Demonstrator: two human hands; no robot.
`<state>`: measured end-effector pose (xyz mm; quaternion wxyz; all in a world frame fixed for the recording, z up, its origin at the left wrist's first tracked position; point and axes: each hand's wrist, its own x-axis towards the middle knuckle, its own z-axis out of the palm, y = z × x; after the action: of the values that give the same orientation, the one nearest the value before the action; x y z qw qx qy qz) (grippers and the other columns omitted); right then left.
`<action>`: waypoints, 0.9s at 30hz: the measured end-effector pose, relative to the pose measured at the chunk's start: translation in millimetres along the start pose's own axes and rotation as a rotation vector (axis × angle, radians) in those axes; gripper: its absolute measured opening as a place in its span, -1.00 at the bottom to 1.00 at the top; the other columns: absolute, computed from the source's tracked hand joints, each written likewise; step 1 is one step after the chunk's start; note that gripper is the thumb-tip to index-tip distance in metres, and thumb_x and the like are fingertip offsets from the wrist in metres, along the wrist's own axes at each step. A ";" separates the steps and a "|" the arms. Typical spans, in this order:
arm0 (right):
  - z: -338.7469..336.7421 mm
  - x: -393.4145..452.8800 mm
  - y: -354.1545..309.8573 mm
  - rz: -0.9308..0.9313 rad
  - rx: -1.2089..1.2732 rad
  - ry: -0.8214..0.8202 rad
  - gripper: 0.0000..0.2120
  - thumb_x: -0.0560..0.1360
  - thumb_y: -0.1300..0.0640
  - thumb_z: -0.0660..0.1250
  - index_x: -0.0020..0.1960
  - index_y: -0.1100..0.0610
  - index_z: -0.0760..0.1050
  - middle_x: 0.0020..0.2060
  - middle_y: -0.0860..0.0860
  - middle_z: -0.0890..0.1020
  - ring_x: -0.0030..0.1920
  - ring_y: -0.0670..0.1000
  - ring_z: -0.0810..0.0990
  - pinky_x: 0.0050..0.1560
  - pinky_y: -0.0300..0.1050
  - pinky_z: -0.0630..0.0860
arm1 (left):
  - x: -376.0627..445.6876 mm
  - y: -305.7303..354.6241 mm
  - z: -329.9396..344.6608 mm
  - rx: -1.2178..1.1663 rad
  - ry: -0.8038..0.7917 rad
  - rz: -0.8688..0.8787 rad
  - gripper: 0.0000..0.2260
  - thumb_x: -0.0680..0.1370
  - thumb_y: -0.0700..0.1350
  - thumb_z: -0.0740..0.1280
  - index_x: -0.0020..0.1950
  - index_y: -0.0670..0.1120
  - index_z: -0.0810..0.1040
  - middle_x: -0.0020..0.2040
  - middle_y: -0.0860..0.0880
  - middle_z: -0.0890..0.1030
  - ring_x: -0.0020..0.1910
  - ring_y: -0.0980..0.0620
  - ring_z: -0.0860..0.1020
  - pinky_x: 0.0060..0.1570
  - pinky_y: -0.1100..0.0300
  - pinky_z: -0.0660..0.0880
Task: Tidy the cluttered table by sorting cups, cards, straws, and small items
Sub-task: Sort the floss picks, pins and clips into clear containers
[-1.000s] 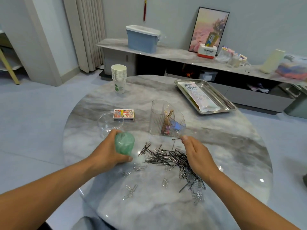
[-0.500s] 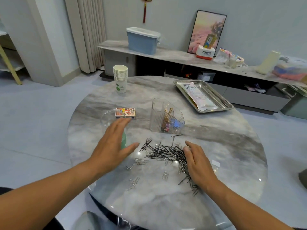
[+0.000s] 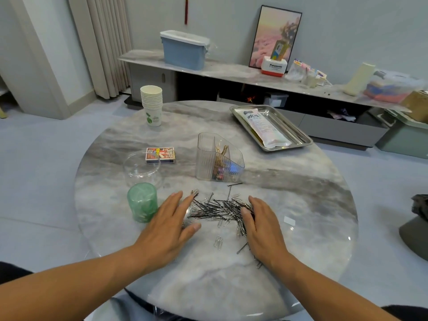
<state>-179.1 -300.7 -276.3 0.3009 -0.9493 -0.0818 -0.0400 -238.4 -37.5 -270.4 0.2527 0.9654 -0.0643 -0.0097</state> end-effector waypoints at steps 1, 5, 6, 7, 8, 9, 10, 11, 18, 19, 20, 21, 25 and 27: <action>1.5 0.4 -2.7 0.002 -0.004 0.009 -0.45 0.67 -0.19 0.06 0.56 0.06 0.29 0.49 -0.04 0.39 0.49 -0.03 0.28 0.52 -0.12 0.14 | -2.5 -0.3 6.9 0.027 -0.011 -0.036 -0.34 0.60 0.37 -0.04 0.63 0.20 -0.19 0.64 0.08 -0.22 0.60 0.12 -0.26 0.54 0.16 -0.20; 13.6 1.3 -14.5 0.010 -0.006 0.002 -0.35 0.63 -0.33 -0.07 0.57 0.02 0.26 0.50 -0.06 0.36 0.53 -0.01 0.24 0.56 0.05 0.14 | 7.9 8.5 24.9 0.097 0.028 -0.102 -0.30 0.56 0.42 -0.18 0.63 0.16 -0.21 0.64 0.00 -0.25 0.60 0.06 -0.30 0.52 0.14 -0.32; 18.5 1.5 -18.3 -0.008 -0.005 -0.016 -0.34 0.63 -0.34 -0.10 0.57 0.01 0.25 0.50 -0.06 0.36 0.54 -0.01 0.24 0.56 0.05 0.14 | 12.9 11.9 26.1 0.100 0.031 -0.096 -0.30 0.56 0.41 -0.20 0.63 0.16 -0.21 0.64 0.00 -0.24 0.60 0.07 -0.29 0.54 0.13 -0.31; 23.2 2.3 -23.0 -0.033 -0.002 -0.042 -0.35 0.63 -0.34 -0.11 0.57 0.01 0.25 0.50 -0.07 0.36 0.54 -0.02 0.24 0.56 0.04 0.14 | 19.0 14.8 27.1 0.101 0.024 -0.079 -0.31 0.57 0.40 -0.21 0.63 0.15 -0.21 0.64 0.02 -0.22 0.60 0.09 -0.29 0.55 0.13 -0.30; 27.1 2.3 -28.8 -0.059 0.012 -0.074 -0.37 0.64 -0.31 -0.09 0.57 0.01 0.26 0.50 -0.07 0.37 0.54 -0.05 0.24 0.56 0.01 0.13 | 24.4 16.9 28.0 0.092 0.011 -0.049 -0.33 0.57 0.39 -0.21 0.64 0.15 -0.19 0.65 0.05 -0.21 0.60 0.12 -0.27 0.56 0.13 -0.29; 30.0 2.0 -34.9 -0.080 0.045 -0.109 -0.40 0.66 -0.28 -0.07 0.57 0.01 0.27 0.51 -0.08 0.36 0.53 -0.08 0.24 0.57 -0.02 0.12 | 29.5 19.3 28.8 0.067 -0.001 -0.013 -0.34 0.58 0.38 -0.21 0.64 0.16 -0.18 0.65 0.08 -0.19 0.60 0.16 -0.25 0.57 0.13 -0.26; 30.8 3.0 -42.0 -0.083 0.101 -0.136 -0.44 0.68 -0.23 -0.03 0.57 0.01 0.27 0.52 -0.09 0.36 0.53 -0.11 0.23 0.57 -0.05 0.12 | 34.8 21.1 28.1 0.023 -0.014 0.015 -0.35 0.58 0.38 -0.21 0.64 0.17 -0.15 0.65 0.11 -0.17 0.59 0.20 -0.23 0.58 0.13 -0.22; 29.5 3.7 -47.7 -0.065 0.171 -0.151 -0.47 0.69 -0.19 -0.01 0.58 0.00 0.27 0.52 -0.10 0.35 0.53 -0.14 0.23 0.57 -0.08 0.14 | 38.2 23.1 27.7 -0.037 -0.021 0.027 -0.36 0.59 0.38 -0.20 0.64 0.19 -0.13 0.65 0.14 -0.15 0.59 0.23 -0.20 0.59 0.12 -0.16; 4.3 59.3 -39.4 -0.064 0.038 -0.161 -0.50 0.73 -0.03 -0.01 0.64 0.06 0.14 0.62 -0.02 0.18 0.61 -0.06 0.06 0.62 -0.05 0.01 | 69.6 24.1 24.7 -0.004 0.004 -0.083 -0.38 0.63 0.33 -0.18 0.65 0.12 -0.10 0.66 0.04 -0.12 0.61 0.12 -0.19 0.57 0.10 -0.22; 3.6 64.7 -35.6 -0.064 -0.010 -0.213 -0.50 0.73 -0.03 -0.03 0.64 0.06 0.12 0.63 -0.01 0.15 0.62 -0.05 0.04 0.62 -0.05 -0.02 | 73.0 25.3 24.0 0.026 -0.033 -0.056 -0.38 0.64 0.32 -0.19 0.65 0.10 -0.10 0.66 0.05 -0.11 0.61 0.13 -0.19 0.57 0.10 -0.24; 4.6 68.5 -31.8 -0.070 -0.058 -0.262 -0.50 0.74 -0.03 -0.04 0.64 0.07 0.11 0.63 -0.01 0.14 0.62 -0.04 0.03 0.62 -0.05 -0.04 | 76.0 26.4 23.9 0.047 -0.075 -0.010 -0.40 0.65 0.30 -0.19 0.65 0.10 -0.09 0.65 0.08 -0.11 0.60 0.17 -0.20 0.57 0.11 -0.25; 5.3 69.8 -30.0 -0.085 -0.103 -0.296 -0.50 0.74 -0.03 -0.05 0.64 0.07 0.12 0.64 0.00 0.13 0.62 -0.04 0.02 0.62 -0.05 -0.05 | 76.9 28.3 23.0 0.056 -0.111 0.044 -0.41 0.66 0.28 -0.18 0.65 0.11 -0.09 0.65 0.10 -0.10 0.59 0.21 -0.21 0.56 0.13 -0.27; -2.9 66.9 -34.4 -0.138 -0.154 -0.344 -0.55 0.71 0.01 -0.01 0.53 0.08 0.36 0.55 0.01 0.34 0.55 -0.01 0.25 0.58 -0.04 0.10 | 74.8 29.0 15.4 0.020 -0.212 0.226 -0.49 0.69 0.20 -0.11 0.65 0.15 -0.03 0.64 0.19 -0.02 0.55 0.35 -0.17 0.53 0.29 -0.28; -12.5 62.7 -36.7 -0.156 -0.161 -0.377 -0.62 0.66 0.05 0.04 0.30 0.06 0.56 0.32 0.01 0.57 0.34 0.05 0.48 0.42 0.04 0.35 | 71.5 31.1 7.1 -0.085 -0.248 0.243 -0.52 0.71 0.17 -0.04 0.64 0.16 0.06 0.62 0.20 0.11 0.54 0.38 -0.04 0.55 0.28 -0.14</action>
<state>-124.4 -270.1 -237.5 0.1996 -0.9517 -0.2063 0.1086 -171.6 -77.0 -260.4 0.2826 0.9304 -0.2107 -0.1007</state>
